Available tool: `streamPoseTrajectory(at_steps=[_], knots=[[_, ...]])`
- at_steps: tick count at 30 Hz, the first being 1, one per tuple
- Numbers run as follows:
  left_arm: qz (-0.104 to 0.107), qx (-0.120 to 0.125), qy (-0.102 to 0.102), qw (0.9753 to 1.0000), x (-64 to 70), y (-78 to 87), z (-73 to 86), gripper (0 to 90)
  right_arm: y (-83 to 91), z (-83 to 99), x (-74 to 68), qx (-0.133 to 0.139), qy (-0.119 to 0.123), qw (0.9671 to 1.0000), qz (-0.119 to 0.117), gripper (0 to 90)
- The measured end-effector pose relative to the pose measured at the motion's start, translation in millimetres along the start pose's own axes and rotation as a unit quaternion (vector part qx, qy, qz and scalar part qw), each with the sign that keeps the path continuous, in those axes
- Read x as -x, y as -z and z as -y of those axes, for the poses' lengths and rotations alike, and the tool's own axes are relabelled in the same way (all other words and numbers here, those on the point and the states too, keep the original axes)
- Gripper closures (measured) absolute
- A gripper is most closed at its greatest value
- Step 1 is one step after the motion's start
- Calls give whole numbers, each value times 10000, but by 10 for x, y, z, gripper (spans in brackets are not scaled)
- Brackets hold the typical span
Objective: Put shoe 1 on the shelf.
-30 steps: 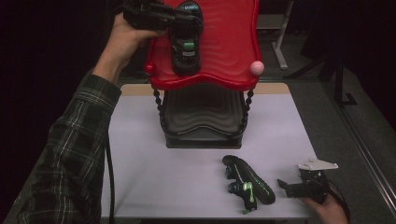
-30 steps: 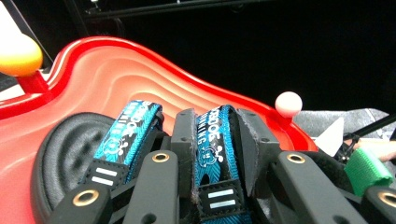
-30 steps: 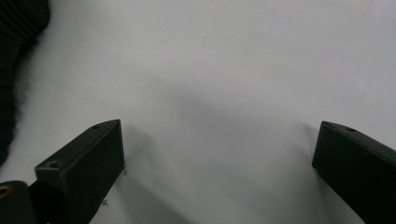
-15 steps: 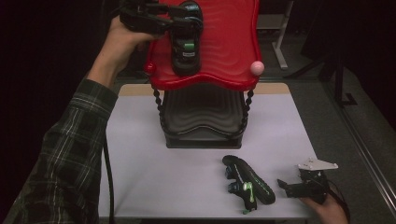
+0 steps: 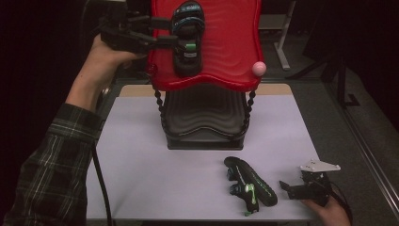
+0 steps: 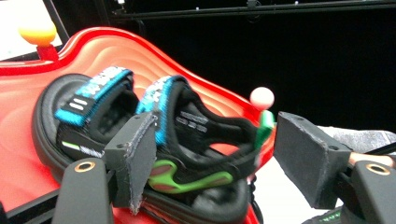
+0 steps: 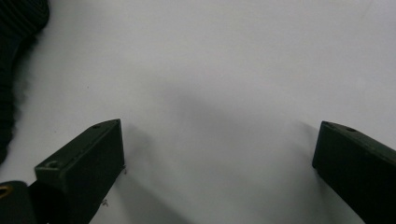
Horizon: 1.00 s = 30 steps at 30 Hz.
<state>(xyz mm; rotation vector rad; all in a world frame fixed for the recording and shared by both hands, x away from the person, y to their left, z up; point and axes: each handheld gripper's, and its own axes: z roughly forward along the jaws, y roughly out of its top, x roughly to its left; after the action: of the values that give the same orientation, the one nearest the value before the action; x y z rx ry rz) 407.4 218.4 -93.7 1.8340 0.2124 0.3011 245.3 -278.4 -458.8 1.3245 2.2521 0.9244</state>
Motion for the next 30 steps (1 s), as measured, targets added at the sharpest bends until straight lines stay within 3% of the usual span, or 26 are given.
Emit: streamPoseTrajectory(at_steps=[5, 16, 23, 30], knots=[[-5, 112, 14, 9999, 169, 105, 91, 298, 0, -1, 0, -3, 2, 10000, 2, 16], [131, -36, 32, 9999, 585, 174, 366, 298, -1, -2, -2, -7, 1, 10000, 7, 16], [164, -62, 109, 9998, 844, 199, 641, 298, -1, -2, -2, -8, -1, 10000, 5, 16], [178, -120, 218, 9995, 1008, 221, 998, 295, -1, -2, -2, -8, 1, 10000, 4, 16]])
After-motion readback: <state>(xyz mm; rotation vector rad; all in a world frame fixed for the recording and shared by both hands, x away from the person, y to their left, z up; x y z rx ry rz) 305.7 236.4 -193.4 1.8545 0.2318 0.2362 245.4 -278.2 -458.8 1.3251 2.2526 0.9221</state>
